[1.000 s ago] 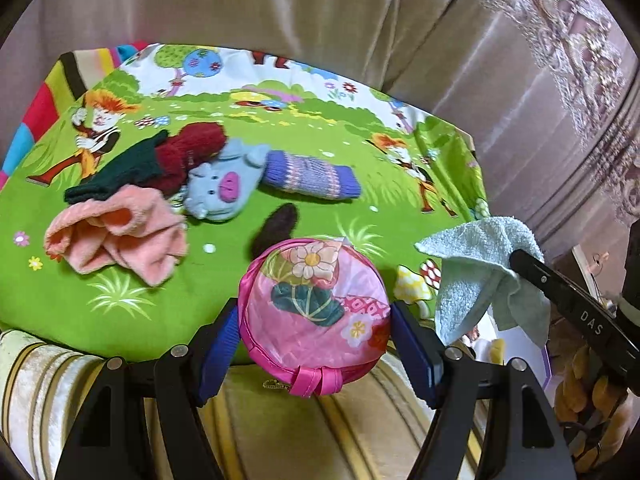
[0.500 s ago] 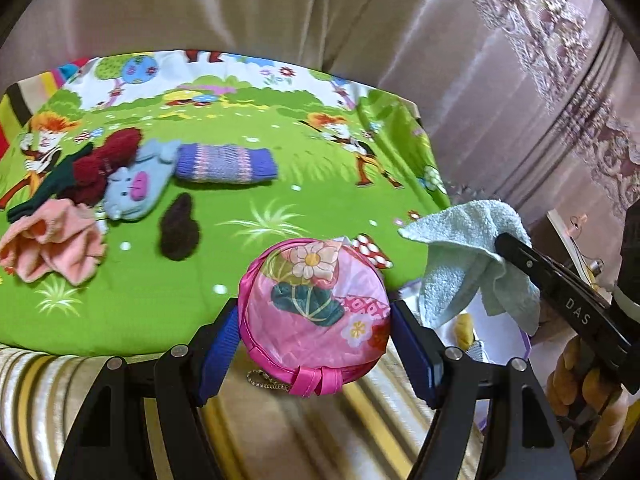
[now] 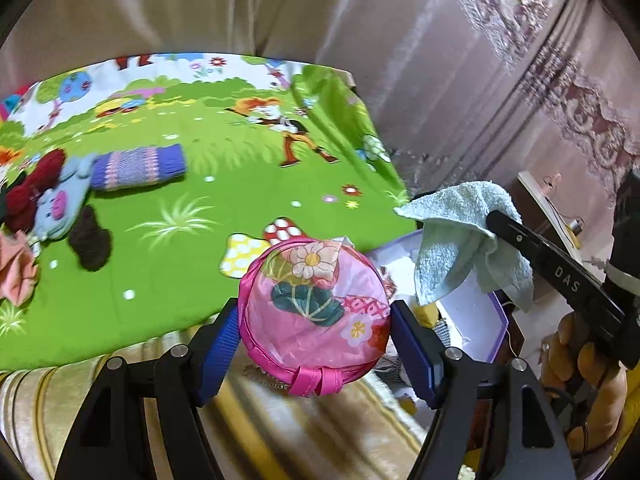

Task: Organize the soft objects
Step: 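Carry pouch and cloth over the white box and open both tools, then move both open tools back over the pile on the blanket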

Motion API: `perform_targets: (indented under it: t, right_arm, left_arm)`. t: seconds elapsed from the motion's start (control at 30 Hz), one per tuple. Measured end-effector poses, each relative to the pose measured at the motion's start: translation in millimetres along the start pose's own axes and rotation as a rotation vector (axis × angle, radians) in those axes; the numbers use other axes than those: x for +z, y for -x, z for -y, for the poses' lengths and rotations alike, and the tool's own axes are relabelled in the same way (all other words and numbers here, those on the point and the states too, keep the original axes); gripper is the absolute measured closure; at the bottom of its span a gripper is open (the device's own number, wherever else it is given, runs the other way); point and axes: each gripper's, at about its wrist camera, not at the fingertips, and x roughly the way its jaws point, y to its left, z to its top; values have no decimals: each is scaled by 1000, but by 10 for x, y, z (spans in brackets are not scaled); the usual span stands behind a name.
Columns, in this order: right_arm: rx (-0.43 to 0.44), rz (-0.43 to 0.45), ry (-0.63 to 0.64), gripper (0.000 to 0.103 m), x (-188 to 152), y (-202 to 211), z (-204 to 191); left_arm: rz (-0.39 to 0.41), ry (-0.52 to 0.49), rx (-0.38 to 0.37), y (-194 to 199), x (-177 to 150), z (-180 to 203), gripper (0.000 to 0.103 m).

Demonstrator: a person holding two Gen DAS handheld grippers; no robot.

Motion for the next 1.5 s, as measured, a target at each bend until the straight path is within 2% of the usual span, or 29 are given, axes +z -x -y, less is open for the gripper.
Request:
perform_targets:
  t: [0.3,0.63,0.67,0.7,0.73,0.8,1.1,1.5]
  right_arm:
    - [-90,10,-46,85,6,32,366]
    - [-123,18,-80,83,0,56,562]
    - [-122,18,-80,80,3,56,568]
    - [-118,18,-86,66,6,54,579]
    - [-115,18,-92,46,4,50,577]
    - [-107,28,-98,35,4,64,574]
    - [-88,17,-89,34,-3,35,509]
    - [-46,8,-50,31,41,8,294]
  left_arm:
    - [-25,-88,-46,-181,34,429,29]
    - [-63,-164,-124,-327,22,799,27]
    - [-69,-173,-125,-346,17,832,26]
    - [-76,-181,-126,-364,12,856,24]
    - [-81,-186,-125,-377,5,873,23]
    - [-86,-186,-122,-390,-3,875,23]
    - [-86,-147,-99,-382,32,756,23]
    - [-54,-51,-69,-266,147,369,23]
